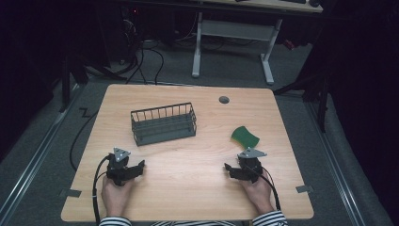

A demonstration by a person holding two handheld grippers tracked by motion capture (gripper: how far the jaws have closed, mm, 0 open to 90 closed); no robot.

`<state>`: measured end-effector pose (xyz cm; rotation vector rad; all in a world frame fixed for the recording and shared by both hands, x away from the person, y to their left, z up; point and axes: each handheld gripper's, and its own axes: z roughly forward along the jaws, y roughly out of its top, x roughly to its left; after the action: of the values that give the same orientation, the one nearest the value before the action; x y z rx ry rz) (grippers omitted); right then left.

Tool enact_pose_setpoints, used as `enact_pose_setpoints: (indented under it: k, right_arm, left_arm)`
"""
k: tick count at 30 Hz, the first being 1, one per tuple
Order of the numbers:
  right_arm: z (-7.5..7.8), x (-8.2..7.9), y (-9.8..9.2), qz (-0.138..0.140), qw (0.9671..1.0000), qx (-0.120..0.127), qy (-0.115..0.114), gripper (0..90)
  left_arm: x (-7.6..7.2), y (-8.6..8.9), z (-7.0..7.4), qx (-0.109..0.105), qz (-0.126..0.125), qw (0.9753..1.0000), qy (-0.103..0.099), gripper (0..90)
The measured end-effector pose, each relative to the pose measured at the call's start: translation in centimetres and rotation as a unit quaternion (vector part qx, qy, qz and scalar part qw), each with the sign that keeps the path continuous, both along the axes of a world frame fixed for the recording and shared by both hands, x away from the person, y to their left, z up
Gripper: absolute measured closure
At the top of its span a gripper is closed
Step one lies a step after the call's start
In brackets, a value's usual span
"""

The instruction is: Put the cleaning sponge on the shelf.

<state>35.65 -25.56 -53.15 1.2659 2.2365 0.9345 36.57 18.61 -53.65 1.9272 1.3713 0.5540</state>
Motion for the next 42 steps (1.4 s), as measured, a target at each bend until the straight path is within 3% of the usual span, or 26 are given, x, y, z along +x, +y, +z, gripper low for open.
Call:
enact_pose_setpoints:
  k: [6,14,20,23,24,31,37,42]
  right_arm:
    - [0.0,0.0,0.0,0.0,1.0,0.001,0.0,30.6]
    - [0.0,0.0,0.0,0.001,1.0,0.0,0.0,30.6]
    - [0.1,0.1,-0.1,0.006,1.0,0.002,0.004,32.0]
    - [0.2,0.1,-0.2,-0.004,1.0,0.005,0.003,44.0]
    - [0.2,0.1,-0.2,-0.005,1.0,0.005,0.004,44.2]
    - [0.3,0.0,-0.2,-0.012,0.9999,0.0,0.003,45.4]
    - [0.5,0.0,-0.1,-0.005,0.9998,0.019,0.01,46.0]
    - [1.8,-0.4,-0.2,0.005,0.9993,0.035,0.009,46.2]
  left_arm:
    - [-0.1,0.2,0.0,-0.005,0.018,0.9998,-0.005,34.5]
    - [0.0,-0.3,0.0,0.017,0.002,0.9998,-0.003,27.8]
    - [0.0,-0.3,0.0,0.013,0.001,0.9999,-0.002,27.1]
    - [0.1,-0.3,0.0,0.017,-0.002,0.9998,-0.003,27.0]
    - [0.1,-0.3,0.0,0.018,-0.001,0.9998,-0.003,27.2]
    - [-0.1,0.0,0.0,0.011,0.007,0.9999,-0.005,33.1]
    - [-0.2,0.2,0.0,0.003,0.011,0.9999,-0.005,32.0]
    - [-0.4,0.5,0.3,-0.012,0.019,0.9997,-0.008,28.9]
